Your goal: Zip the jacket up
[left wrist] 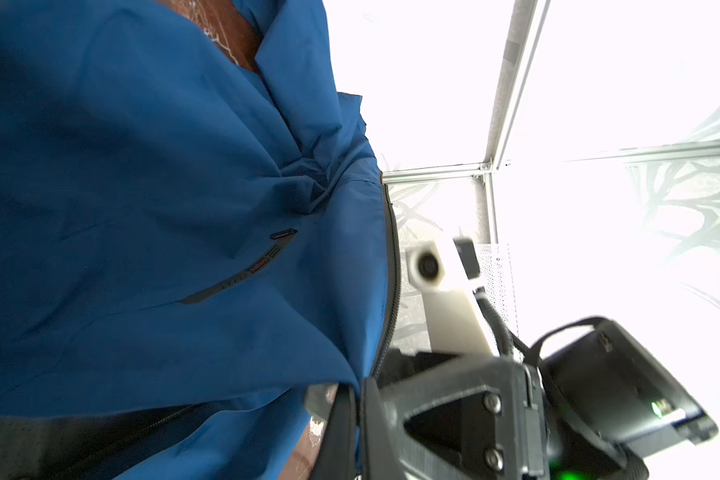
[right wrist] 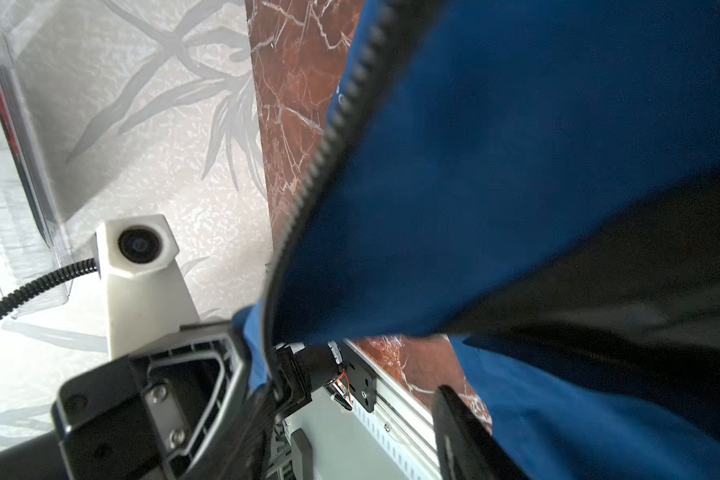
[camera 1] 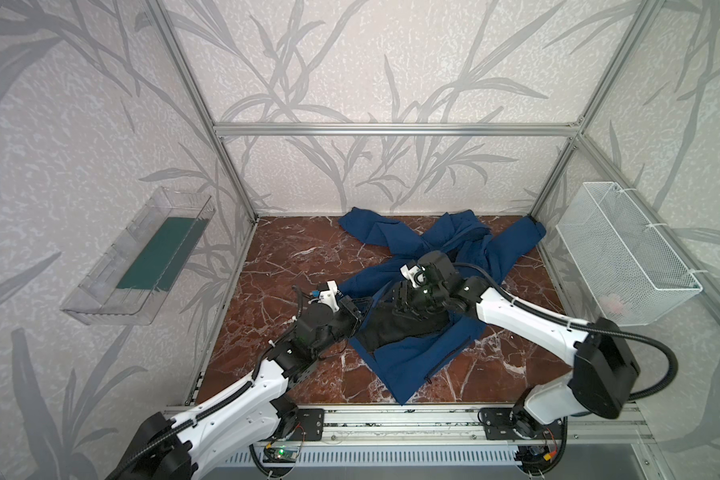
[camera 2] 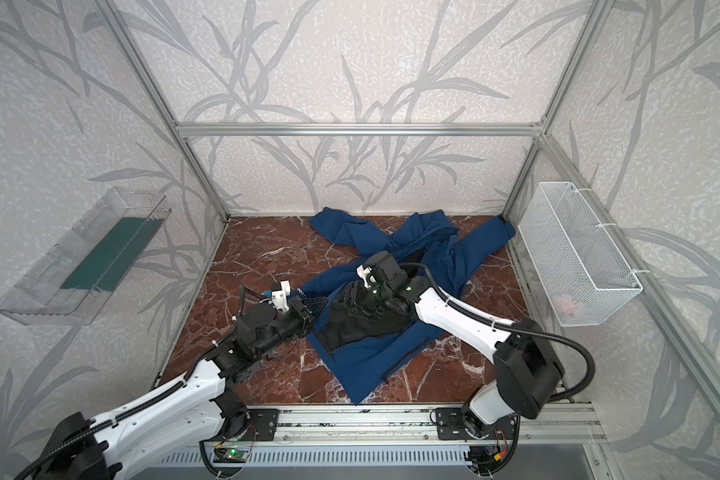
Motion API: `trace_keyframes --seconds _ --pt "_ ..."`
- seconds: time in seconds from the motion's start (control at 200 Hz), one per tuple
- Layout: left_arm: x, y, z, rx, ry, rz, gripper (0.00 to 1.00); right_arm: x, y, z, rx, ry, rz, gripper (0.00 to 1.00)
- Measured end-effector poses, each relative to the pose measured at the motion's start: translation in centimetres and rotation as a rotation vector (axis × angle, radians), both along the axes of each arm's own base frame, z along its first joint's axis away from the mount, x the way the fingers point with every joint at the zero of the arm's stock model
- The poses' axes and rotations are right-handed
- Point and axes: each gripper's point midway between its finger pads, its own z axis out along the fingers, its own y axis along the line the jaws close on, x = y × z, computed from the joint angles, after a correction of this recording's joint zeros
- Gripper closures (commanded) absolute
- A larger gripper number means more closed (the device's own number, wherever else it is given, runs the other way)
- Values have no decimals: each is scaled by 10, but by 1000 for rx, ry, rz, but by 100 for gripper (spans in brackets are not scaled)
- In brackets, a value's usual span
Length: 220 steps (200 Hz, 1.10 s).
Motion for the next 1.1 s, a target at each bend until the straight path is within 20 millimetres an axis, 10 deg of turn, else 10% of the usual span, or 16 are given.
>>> trace_keyframes --seconds 0.405,1.1 --pt "13 40 -22 156 35 57 100 -61 -49 -59 -274 259 -352 34" --pt "24 65 -61 263 94 109 100 -68 21 -125 -443 550 -677 33"
